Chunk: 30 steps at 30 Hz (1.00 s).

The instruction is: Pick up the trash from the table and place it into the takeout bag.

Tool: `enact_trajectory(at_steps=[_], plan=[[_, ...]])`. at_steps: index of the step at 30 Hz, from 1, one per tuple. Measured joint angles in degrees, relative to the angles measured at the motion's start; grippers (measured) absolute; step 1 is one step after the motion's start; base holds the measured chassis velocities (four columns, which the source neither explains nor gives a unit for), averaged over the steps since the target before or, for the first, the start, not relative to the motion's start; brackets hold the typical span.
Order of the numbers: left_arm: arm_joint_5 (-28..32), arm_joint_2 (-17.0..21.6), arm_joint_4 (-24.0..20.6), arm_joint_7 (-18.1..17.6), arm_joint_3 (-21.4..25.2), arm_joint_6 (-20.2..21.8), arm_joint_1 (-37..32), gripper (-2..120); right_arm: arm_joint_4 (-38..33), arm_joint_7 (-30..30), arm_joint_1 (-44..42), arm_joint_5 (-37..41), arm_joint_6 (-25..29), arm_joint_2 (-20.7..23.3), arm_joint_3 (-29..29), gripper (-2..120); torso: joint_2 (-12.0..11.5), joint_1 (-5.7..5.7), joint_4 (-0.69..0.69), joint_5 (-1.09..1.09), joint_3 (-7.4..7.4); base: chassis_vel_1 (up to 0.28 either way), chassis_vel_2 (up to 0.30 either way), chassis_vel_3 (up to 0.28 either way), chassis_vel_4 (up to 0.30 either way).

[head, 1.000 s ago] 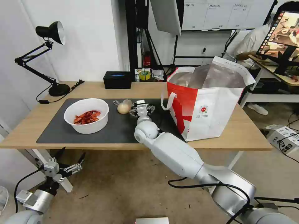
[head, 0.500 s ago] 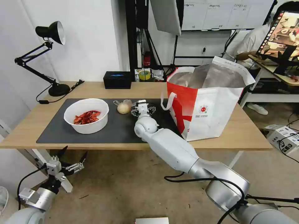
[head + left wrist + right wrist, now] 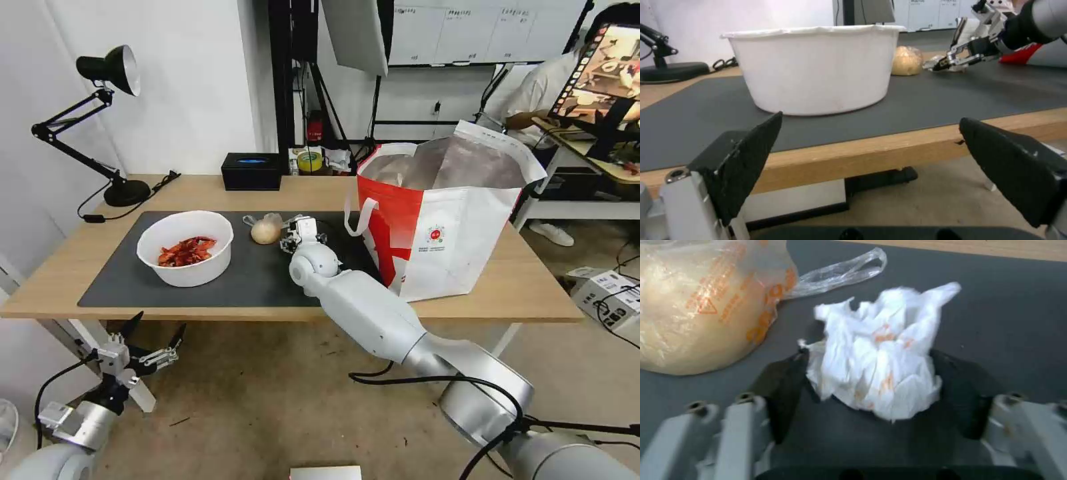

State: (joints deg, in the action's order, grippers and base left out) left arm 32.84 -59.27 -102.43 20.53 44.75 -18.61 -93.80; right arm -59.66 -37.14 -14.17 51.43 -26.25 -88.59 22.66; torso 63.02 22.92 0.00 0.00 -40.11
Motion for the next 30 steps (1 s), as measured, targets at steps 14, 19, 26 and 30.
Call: enact_trajectory(at_steps=[14,19,26,30], plan=[[-0.01,-0.02,-0.12,0.00,-0.20,-0.07,0.16,100,-0.97,-0.61,0.06,1.89,-0.77,0.97,0.04,20,0.00,0.00,0.00,0.00,0.00,0.000,0.000,0.000,0.000],[-0.03,-0.04,-0.36,0.00,-0.29,-0.08,0.15,100,-2.95,-0.62,-0.38,2.27,-0.18,1.87,0.50,0,0.00,0.00,0.01,0.00,0.00,0.000,0.000,0.000,0.000],[-0.03,0.01,-1.16,-0.05,0.07,-0.08,-0.37,100,-12.90,0.89,-1.93,2.02,3.82,6.78,2.83,0,0.00,0.00,0.00,0.01,0.00,0.000,0.000,0.000,0.000],[-0.03,0.06,-1.47,-0.14,0.07,0.02,-0.45,100,-19.74,3.19,-3.11,1.38,9.20,10.92,3.17,0,0.00,-0.01,0.01,0.01,0.00,0.000,0.000,0.000,0.000]])
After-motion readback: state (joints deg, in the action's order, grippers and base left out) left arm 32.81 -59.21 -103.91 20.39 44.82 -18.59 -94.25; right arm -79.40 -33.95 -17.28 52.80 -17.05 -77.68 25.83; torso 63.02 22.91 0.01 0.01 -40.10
